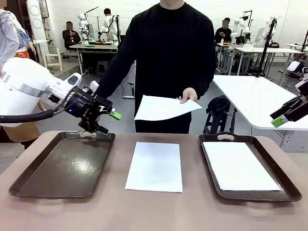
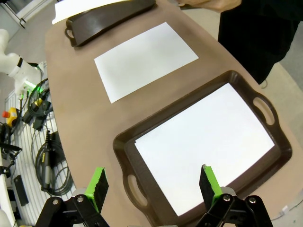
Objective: Sort the A4 documents.
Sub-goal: Receive the A4 Paper.
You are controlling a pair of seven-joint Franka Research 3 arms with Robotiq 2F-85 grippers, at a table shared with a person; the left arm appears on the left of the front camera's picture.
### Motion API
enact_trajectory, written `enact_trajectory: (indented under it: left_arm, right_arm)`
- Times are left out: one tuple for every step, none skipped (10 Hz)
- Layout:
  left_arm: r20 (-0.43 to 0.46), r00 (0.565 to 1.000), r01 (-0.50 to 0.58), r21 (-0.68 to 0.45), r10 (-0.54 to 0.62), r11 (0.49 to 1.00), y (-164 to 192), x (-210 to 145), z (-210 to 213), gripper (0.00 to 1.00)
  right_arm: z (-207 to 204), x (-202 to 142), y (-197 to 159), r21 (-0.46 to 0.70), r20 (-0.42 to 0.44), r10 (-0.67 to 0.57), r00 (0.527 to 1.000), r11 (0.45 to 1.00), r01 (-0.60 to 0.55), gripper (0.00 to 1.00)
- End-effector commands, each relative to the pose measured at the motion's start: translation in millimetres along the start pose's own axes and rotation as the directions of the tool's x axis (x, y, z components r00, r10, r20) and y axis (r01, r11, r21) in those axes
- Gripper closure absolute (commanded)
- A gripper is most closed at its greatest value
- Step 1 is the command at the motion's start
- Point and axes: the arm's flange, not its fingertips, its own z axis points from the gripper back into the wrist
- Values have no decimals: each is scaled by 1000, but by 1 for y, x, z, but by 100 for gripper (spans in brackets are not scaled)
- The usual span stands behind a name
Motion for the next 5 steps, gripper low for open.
enact_trajectory:
  left_arm:
    - [-16, 998, -58, -82, 57, 995, -14, 21, -14, 0]
    - [-15, 997, -78, -107, 77, 991, -18, 26, -19, 0]
    - [-8, 997, -77, -87, 76, 993, -23, 29, -18, 0]
    - [8, 996, -83, -68, 84, 994, -24, 29, -15, 0]
    - [39, 995, -91, -50, 93, 995, -25, 31, -11, 0]
  right_arm:
    - [-1, 1, 0, -9, -2, 2, 1000, 1000, -2, 0]
    - [-1, 1, 0, -9, -2, 2, 1000, 1000, -2, 0]
    - [-1, 1, 0, -9, -2, 2, 1000, 1000, -2, 0]
    - [-1, 1, 0, -9, -2, 2, 1000, 1000, -2, 0]
    - [-1, 1, 0, -9, -2, 2, 1000, 1000, -2, 0]
